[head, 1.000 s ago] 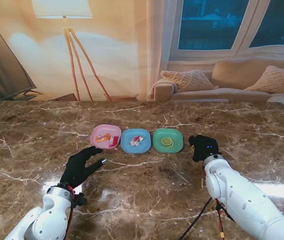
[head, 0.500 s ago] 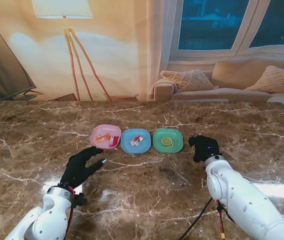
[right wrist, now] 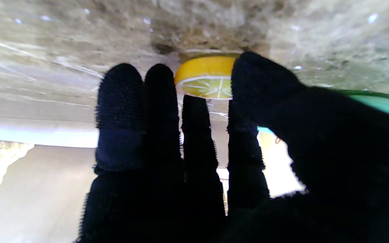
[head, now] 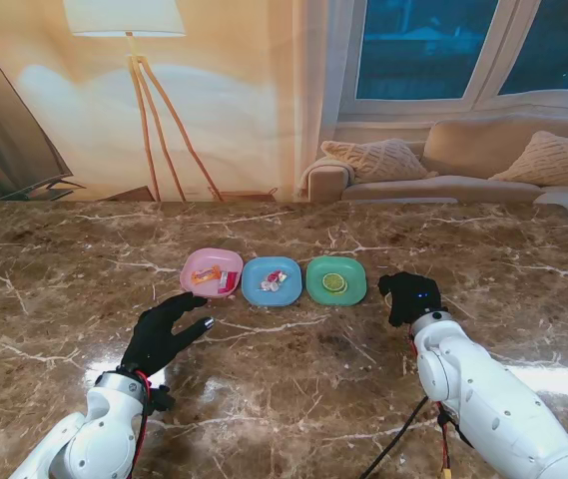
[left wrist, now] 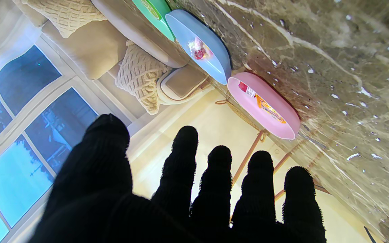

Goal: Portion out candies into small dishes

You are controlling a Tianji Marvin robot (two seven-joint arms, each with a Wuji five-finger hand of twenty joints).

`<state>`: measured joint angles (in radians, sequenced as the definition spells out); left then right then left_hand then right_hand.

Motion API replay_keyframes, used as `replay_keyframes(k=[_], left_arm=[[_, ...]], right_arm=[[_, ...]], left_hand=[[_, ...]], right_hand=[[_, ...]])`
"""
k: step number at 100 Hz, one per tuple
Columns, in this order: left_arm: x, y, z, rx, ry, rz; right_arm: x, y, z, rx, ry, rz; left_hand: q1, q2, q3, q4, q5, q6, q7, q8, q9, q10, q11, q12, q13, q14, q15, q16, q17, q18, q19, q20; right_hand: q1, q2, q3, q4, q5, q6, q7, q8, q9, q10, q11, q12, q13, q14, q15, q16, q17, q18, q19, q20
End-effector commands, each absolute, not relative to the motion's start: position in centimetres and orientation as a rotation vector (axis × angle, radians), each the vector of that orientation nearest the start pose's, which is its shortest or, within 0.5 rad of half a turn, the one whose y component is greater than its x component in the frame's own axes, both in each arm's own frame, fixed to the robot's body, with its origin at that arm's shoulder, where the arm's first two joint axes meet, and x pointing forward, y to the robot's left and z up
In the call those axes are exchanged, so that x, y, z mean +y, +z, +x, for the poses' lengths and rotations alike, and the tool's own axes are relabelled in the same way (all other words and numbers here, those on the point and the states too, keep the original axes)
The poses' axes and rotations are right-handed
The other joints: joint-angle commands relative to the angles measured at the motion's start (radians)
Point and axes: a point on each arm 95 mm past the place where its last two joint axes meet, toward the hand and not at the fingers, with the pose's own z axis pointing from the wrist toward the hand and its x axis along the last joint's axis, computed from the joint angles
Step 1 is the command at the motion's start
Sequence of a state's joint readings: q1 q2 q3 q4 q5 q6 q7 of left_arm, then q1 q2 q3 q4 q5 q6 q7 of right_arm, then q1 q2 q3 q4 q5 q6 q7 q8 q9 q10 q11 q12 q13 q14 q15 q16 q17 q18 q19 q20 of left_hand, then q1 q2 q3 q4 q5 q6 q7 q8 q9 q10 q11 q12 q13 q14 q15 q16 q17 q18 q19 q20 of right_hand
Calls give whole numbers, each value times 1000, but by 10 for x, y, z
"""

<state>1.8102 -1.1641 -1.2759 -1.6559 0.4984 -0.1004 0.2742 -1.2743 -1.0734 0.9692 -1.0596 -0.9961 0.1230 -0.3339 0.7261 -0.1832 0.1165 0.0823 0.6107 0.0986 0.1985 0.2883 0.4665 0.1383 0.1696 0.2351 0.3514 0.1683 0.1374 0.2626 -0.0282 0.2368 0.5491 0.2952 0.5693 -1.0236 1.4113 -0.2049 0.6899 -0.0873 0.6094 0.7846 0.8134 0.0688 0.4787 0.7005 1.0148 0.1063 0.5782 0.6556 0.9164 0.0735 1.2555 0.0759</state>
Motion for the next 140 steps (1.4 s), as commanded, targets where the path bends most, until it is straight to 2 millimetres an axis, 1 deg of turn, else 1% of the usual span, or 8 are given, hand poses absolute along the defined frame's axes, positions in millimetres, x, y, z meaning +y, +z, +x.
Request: replay_keyframes(k=[1,21,40,80,107,133,138,140], left_arm=[[2,-363,330,960,-1869,-1717],[2,-363,330,959,-1868,-1719],[1,-363,330,965,-1871,-1720],[2,-363,330,960,-1868,-1715],[5,-362,330,950,-1866,-1713],[7,-362,331,944,-1862,-1714],[7,-361,331,943,-1861,-1714],[7,-361,331,942,-1861,-1714]], right_arm=[[-64,-402,454,1441,1164,1136],[-62,-399,455,1426,1179,1136],[-52,-382,459,1381,1230,1119],[-6,-349,477,1380,1376,1050],[29,-355,497,1450,1413,1040],[40,-366,510,1521,1380,1046],[41,-367,511,1530,1373,1047],[41,-368,511,1534,1371,1048]], left_hand=[[21,32,-29,22,6,-3,-4,9,-11,9,-14,-13,-18,-10,-31,-7,-16,-19,-25,-15],[21,32,-29,21,6,-2,-4,8,-12,10,-14,-13,-18,-9,-31,-7,-16,-18,-26,-15],[20,32,-28,21,5,-3,-4,8,-12,9,-14,-13,-18,-10,-31,-7,-17,-18,-27,-15],[21,32,-27,22,7,-4,-4,8,-10,11,-14,-13,-17,-10,-31,-7,-15,-18,-28,-14],[21,31,-27,21,6,-2,-4,8,-11,13,-14,-13,-17,-10,-30,-7,-15,-19,-27,-13],[22,30,-26,22,7,-3,-4,8,-10,14,-14,-13,-16,-11,-30,-7,-15,-18,-27,-13],[21,30,-27,21,7,-4,-4,8,-9,11,-14,-13,-16,-12,-30,-7,-15,-18,-27,-13],[22,29,-26,22,8,-3,-4,8,-9,12,-14,-13,-16,-11,-30,-7,-15,-17,-27,-13]], right_hand=[[81,60,92,24,53,-10,115,23,85,-99,133,65,65,-48,9,-11,-3,-43,37,-22],[80,63,91,25,50,-7,114,24,82,-97,134,64,63,-48,8,-10,-3,-43,34,-19],[81,64,89,25,52,-7,113,24,81,-95,134,63,63,-47,8,-10,-4,-43,33,-16],[79,70,86,25,52,-6,107,23,81,-94,130,60,63,-46,7,-9,-3,-43,30,-11],[73,83,81,27,52,-8,105,20,75,-93,126,61,57,-46,3,-9,-4,-43,22,3],[56,93,77,35,36,-4,98,22,54,-91,122,58,46,-47,-3,-9,-7,-50,9,21],[52,98,68,51,35,-2,88,31,45,-90,127,48,42,-48,-6,-7,-7,-52,-13,71],[47,100,72,49,33,-1,82,37,40,-88,130,37,39,-47,-7,-7,-7,-53,-34,118]])
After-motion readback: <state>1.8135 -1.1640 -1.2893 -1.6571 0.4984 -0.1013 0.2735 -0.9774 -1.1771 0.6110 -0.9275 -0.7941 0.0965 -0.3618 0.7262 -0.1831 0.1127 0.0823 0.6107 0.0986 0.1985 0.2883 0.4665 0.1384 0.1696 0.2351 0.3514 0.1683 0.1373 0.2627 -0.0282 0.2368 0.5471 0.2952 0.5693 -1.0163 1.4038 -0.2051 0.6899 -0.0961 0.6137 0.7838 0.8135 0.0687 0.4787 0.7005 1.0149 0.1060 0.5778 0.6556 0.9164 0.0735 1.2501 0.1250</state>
